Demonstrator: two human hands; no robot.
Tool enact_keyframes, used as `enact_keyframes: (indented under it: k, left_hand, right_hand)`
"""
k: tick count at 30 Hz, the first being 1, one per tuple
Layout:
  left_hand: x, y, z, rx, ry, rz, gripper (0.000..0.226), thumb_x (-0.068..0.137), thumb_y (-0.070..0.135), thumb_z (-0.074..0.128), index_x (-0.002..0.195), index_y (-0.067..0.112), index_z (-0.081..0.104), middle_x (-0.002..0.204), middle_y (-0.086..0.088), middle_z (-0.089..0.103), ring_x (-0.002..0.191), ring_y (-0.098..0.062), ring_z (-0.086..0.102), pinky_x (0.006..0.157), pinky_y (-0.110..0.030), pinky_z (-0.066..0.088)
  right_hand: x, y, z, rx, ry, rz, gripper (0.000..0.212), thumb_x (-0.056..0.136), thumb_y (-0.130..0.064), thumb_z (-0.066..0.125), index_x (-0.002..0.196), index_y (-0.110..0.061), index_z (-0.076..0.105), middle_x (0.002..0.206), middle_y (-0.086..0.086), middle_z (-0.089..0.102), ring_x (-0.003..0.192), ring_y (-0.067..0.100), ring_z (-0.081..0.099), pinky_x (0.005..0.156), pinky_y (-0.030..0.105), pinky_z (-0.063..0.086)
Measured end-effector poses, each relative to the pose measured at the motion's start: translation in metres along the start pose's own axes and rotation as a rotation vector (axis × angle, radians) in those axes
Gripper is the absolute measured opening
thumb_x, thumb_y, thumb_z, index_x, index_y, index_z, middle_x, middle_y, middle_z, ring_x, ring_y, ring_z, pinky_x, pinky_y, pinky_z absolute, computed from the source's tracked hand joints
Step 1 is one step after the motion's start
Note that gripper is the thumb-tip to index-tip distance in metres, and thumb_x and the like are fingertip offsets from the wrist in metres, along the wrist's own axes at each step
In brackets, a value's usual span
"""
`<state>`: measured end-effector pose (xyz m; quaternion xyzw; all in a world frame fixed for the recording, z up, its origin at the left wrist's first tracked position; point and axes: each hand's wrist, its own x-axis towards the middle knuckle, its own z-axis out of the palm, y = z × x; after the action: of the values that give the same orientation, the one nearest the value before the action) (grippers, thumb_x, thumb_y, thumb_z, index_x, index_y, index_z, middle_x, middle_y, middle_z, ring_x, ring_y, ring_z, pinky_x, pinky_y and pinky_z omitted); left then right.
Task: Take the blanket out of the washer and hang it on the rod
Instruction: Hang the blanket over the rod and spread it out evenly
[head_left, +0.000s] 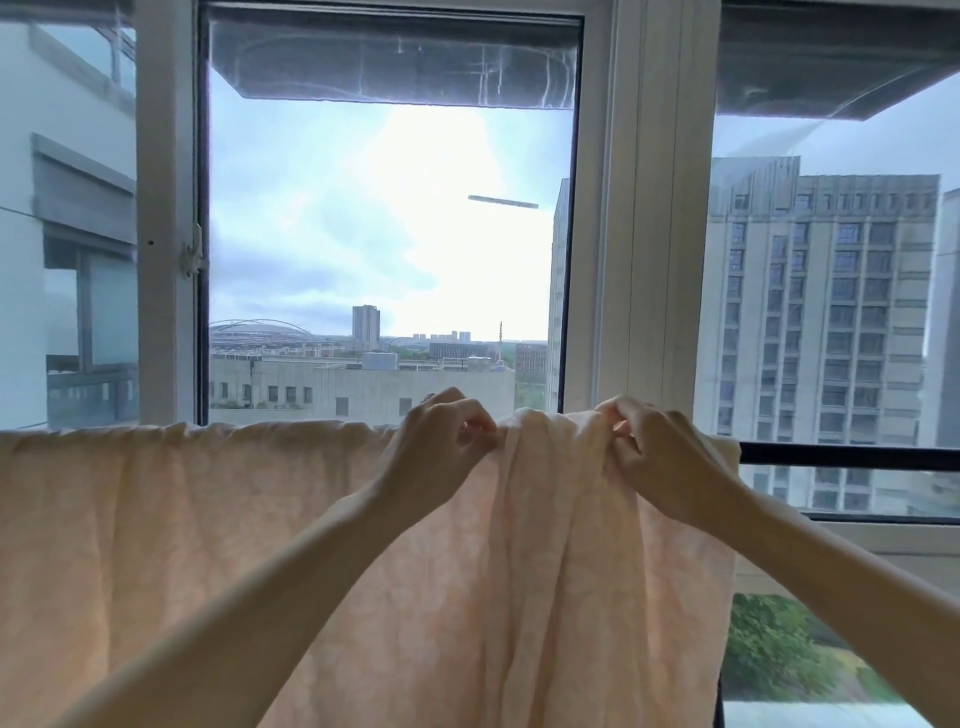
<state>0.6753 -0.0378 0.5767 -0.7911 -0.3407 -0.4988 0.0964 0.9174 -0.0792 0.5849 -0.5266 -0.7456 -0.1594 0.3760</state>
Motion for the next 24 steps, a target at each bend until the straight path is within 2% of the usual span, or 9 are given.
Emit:
enact_keyframes:
  k: [3,7,12,15,17,20,22,24]
  left_hand:
    - [0.001,-0.007,-0.001,-0.014,0.033,-0.038,0.004,0.082,0.016,0.074,0.080,0.016,0.071,0.080,0.009,0.062,0.074,-0.005,0.060,0.073,-0.034,0.055]
    - [0.000,-0.007,0.001,0.020,0.047,-0.038,0.009,0.087,0.010,0.068,0.079,0.015,0.066,0.080,0.010,0.058,0.074,-0.006,0.057,0.071,-0.027,0.051]
    - [0.000,-0.009,-0.001,0.023,0.127,-0.094,0.010,0.088,0.002,0.064,0.079,0.007,0.064,0.079,0.004,0.056,0.070,-0.001,0.051,0.067,-0.007,0.042]
    - [-0.002,-0.019,-0.010,0.044,0.174,-0.167,0.013,0.088,0.000,0.061,0.078,0.008,0.062,0.079,0.003,0.056,0.070,-0.002,0.050,0.063,-0.008,0.039]
    - [-0.003,-0.026,-0.017,0.045,0.161,-0.191,0.013,0.088,0.000,0.062,0.078,0.009,0.063,0.080,0.002,0.058,0.072,-0.002,0.050,0.064,-0.008,0.039]
    - [-0.003,-0.029,-0.023,0.043,0.093,-0.171,0.011,0.087,0.002,0.064,0.081,0.011,0.066,0.080,0.006,0.060,0.074,0.000,0.054,0.066,-0.005,0.041]
    - [-0.003,-0.027,-0.023,0.044,0.068,-0.160,0.010,0.088,0.005,0.065,0.082,0.013,0.067,0.080,0.010,0.059,0.074,0.001,0.055,0.064,-0.005,0.041]
    - [-0.004,-0.027,-0.022,0.038,0.072,-0.160,0.010,0.088,0.008,0.065,0.081,0.016,0.066,0.080,0.012,0.059,0.074,0.001,0.055,0.063,-0.005,0.039]
  right_hand:
    - [-0.005,0.007,-0.001,-0.053,-0.013,-0.008,0.014,0.096,-0.024,0.050,0.104,-0.024,0.061,0.069,-0.015,0.060,0.053,-0.004,0.056,0.051,0.013,0.045]
    - [-0.005,0.014,-0.007,0.005,0.057,-0.034,0.010,0.095,-0.024,0.055,0.095,-0.024,0.065,0.076,-0.020,0.055,0.074,-0.008,0.053,0.065,0.009,0.043]
    - [-0.002,0.024,-0.006,-0.033,0.087,-0.028,0.012,0.096,-0.022,0.052,0.089,-0.018,0.060,0.075,-0.014,0.050,0.077,-0.003,0.047,0.063,0.012,0.038]
    - [-0.003,0.041,-0.007,-0.066,0.132,0.030,0.015,0.098,-0.020,0.049,0.085,-0.018,0.057,0.075,-0.007,0.055,0.077,0.005,0.049,0.063,0.013,0.035]
    - [-0.004,0.051,-0.012,-0.103,0.173,0.067,0.017,0.097,-0.020,0.049,0.082,-0.019,0.057,0.074,-0.001,0.058,0.075,0.011,0.052,0.062,0.017,0.039]
    - [-0.004,0.048,-0.020,-0.204,0.161,0.107,0.016,0.093,-0.020,0.049,0.080,-0.021,0.059,0.074,0.003,0.055,0.065,0.012,0.056,0.060,0.030,0.052]
    - [-0.002,0.036,-0.023,-0.199,0.124,0.111,0.017,0.090,-0.012,0.051,0.080,-0.022,0.060,0.077,0.004,0.057,0.062,0.011,0.056,0.060,0.029,0.054]
    - [0.000,0.019,-0.023,-0.146,0.101,0.090,0.021,0.088,-0.005,0.050,0.089,-0.022,0.062,0.086,0.002,0.060,0.067,0.010,0.059,0.064,0.029,0.056]
